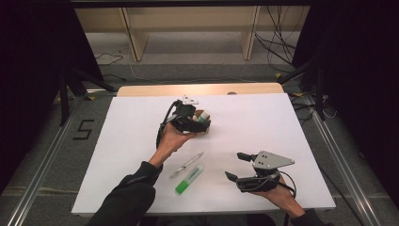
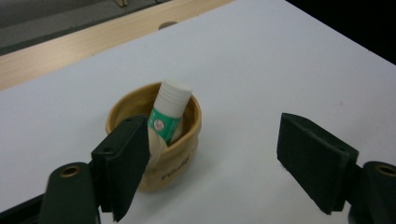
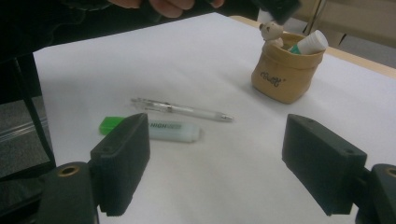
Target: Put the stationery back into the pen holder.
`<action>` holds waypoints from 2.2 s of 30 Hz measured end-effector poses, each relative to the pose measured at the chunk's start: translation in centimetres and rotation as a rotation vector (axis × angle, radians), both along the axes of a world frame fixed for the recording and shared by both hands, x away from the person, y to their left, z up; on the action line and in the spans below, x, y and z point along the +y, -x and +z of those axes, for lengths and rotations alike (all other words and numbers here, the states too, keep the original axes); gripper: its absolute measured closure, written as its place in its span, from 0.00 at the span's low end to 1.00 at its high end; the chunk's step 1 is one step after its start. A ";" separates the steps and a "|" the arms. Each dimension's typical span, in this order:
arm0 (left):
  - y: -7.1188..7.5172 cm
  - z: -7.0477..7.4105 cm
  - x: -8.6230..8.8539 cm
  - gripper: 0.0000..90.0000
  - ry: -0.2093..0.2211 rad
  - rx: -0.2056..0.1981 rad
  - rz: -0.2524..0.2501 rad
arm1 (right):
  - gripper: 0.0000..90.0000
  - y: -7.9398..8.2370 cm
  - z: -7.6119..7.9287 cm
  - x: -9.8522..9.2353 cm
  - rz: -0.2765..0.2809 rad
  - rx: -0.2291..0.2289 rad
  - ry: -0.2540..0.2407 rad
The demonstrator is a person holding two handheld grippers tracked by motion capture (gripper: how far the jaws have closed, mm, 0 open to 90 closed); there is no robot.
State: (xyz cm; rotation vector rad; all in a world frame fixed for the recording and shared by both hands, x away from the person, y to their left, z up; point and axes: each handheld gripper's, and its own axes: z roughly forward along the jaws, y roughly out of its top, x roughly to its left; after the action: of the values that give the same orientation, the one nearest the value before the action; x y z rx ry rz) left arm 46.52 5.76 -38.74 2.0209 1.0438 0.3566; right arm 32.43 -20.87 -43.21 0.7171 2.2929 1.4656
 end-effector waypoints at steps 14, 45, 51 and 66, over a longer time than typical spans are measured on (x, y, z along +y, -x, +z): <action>3.1 -0.9 1.4 0.20 -0.101 0.094 -0.101 | 0.26 0.0 0.0 -0.1 -0.005 0.005 -0.009; 7.5 -3.0 2.3 0.18 -0.250 0.201 -0.228 | 0.25 0.0 0.0 -0.1 -0.007 0.014 -0.007; 8.1 -3.3 2.1 0.18 -0.280 0.220 -0.250 | 0.25 0.1 0.0 -0.1 -0.009 0.014 -0.006; 9.7 -4.5 1.8 0.19 -0.320 0.245 -0.268 | 0.25 0.1 0.0 -0.1 -0.011 0.009 0.007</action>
State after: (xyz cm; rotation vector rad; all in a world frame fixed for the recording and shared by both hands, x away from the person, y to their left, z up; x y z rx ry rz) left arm 36.86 7.57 -43.23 2.5076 0.8842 0.1406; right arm 32.35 -20.92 -43.23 0.7356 2.2959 1.4519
